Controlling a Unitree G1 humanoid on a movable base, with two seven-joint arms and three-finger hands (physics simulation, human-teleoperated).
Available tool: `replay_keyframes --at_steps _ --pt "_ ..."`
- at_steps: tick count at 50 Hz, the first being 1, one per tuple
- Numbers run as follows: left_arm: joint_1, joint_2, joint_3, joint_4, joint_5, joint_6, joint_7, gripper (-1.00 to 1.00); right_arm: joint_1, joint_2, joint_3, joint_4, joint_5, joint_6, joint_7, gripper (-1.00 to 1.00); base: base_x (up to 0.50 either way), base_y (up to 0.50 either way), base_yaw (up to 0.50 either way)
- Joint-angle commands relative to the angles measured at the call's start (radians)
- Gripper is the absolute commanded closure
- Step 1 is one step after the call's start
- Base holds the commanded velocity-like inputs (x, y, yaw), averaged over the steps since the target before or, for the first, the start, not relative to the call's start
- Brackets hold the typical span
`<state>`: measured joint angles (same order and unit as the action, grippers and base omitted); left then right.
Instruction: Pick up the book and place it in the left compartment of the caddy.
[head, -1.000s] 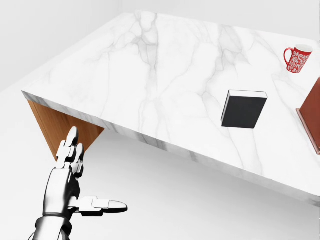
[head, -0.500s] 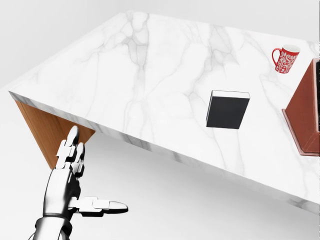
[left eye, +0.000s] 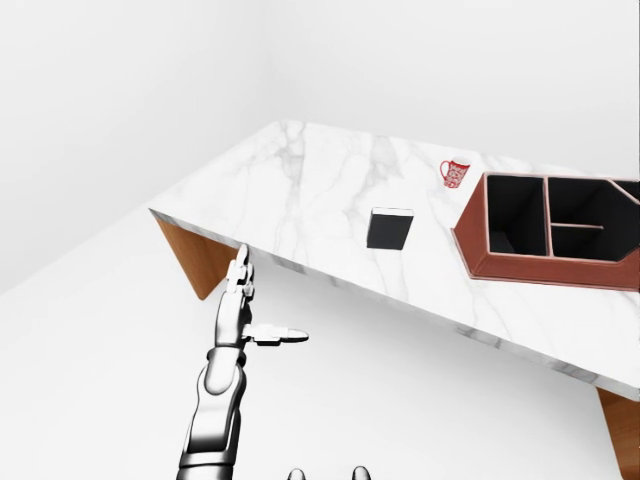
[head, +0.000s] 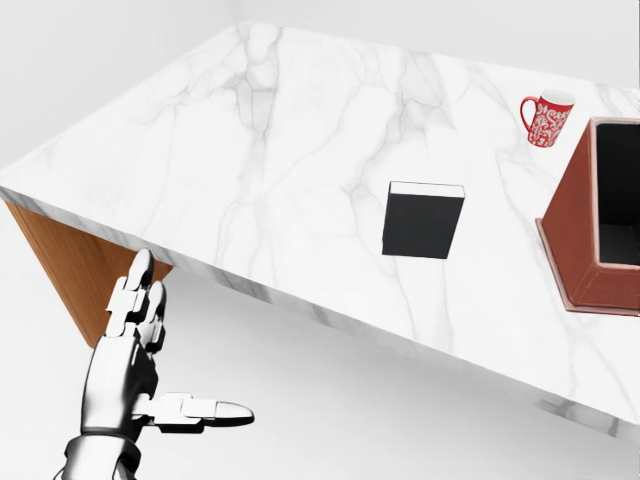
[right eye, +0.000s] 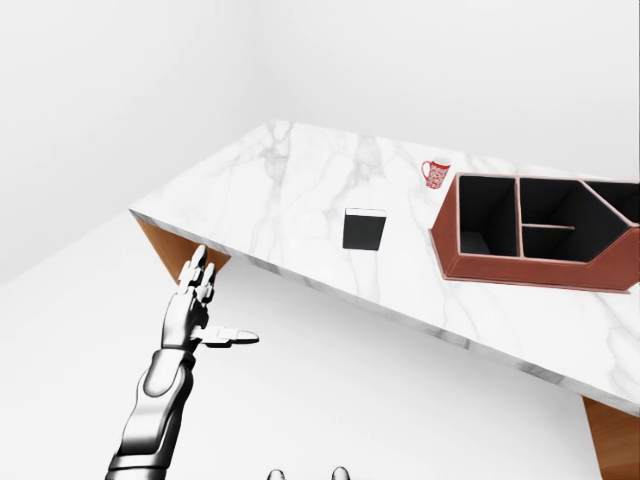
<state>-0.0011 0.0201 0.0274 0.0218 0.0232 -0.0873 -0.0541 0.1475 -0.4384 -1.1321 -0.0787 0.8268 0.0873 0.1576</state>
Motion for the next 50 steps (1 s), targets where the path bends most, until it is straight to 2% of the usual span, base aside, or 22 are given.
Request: replay_keyframes --at_steps 1,50 --pt "0.006 0.001 0.003 -0.015 -0.004 0.000 -0.004 -1.00 0.001 -0.001 -0.001 -0.001 0.001 0.000 -0.003 -1.00 0.07 -0.15 0.00" --pt "0.020 -0.003 -0.009 -0.050 0.004 0.000 -0.017 -1.00 -0.002 -0.003 0.001 0.008 0.001 0.000 0.003 -1.00 0.09 -0.18 0.00"
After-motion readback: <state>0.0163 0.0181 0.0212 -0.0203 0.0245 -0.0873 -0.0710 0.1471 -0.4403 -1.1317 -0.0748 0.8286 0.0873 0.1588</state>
